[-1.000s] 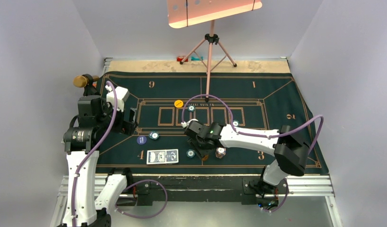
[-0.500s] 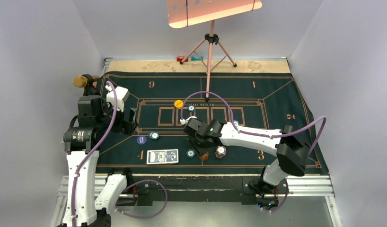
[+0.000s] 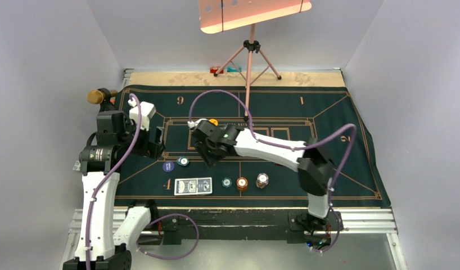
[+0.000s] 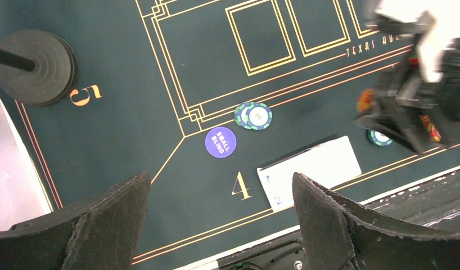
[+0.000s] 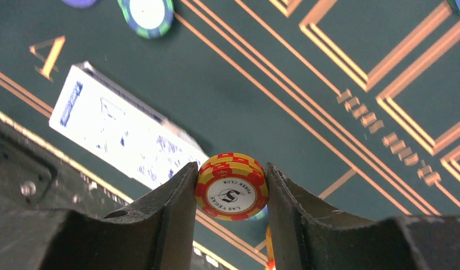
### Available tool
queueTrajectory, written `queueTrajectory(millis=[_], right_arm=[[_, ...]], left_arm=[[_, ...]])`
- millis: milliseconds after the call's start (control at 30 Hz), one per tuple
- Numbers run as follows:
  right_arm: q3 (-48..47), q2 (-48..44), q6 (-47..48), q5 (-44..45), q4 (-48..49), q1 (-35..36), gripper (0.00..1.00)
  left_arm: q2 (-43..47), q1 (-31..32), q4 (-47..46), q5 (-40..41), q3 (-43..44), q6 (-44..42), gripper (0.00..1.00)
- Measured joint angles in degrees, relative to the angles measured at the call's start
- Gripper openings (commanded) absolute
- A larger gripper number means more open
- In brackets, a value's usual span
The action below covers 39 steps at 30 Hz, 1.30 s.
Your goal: Distribute texas hold em gaming equipment
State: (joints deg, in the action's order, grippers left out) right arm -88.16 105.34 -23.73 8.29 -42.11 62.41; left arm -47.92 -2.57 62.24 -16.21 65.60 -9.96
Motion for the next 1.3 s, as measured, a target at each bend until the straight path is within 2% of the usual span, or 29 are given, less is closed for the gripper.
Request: queueTrajectory(millis=[233, 367, 733, 867, 967, 1133, 1300], right_arm=[[-14.5, 18.3, 1.4, -0.8, 1.1, -0.6, 0.08], [-16.8, 23.9, 1.7, -1.9, 1.4, -0.6, 0.08], [-19.6, 26.2, 2.2, -2.2, 3.0, -0.6, 0.08], [-19.7, 26.3, 2.4, -2.4, 3.3, -0.4, 0.12], [-19.7, 26.3, 2.4, -2.8, 3.2, -0.4, 0.22], [-19.9, 26.4, 2.4, -3.0, 3.1, -0.3, 0.55], [-19.4, 26.1, 2.4, -3.7, 4.0, 0.0, 0.7]], left_arm=[[-1.0, 0.0, -0.1, 0.0, 0.0, 0.4, 1.0], [-1.0, 0.0, -0.1, 0.0, 0.0, 0.4, 1.0], [-1.0, 0.0, -0.5, -0.1, 0.0, 1.9, 1.0], [-1.0, 0.0, -0.5, -0.1, 0.0, 1.9, 1.0], [-1.0, 0.0, -0.5, -0.1, 0.0, 1.9, 1.0], [-1.1, 0.0, -0.5, -0.1, 0.0, 1.9, 1.0], [-1.1, 0.0, -0.5, -0.1, 0.0, 1.9, 1.0]])
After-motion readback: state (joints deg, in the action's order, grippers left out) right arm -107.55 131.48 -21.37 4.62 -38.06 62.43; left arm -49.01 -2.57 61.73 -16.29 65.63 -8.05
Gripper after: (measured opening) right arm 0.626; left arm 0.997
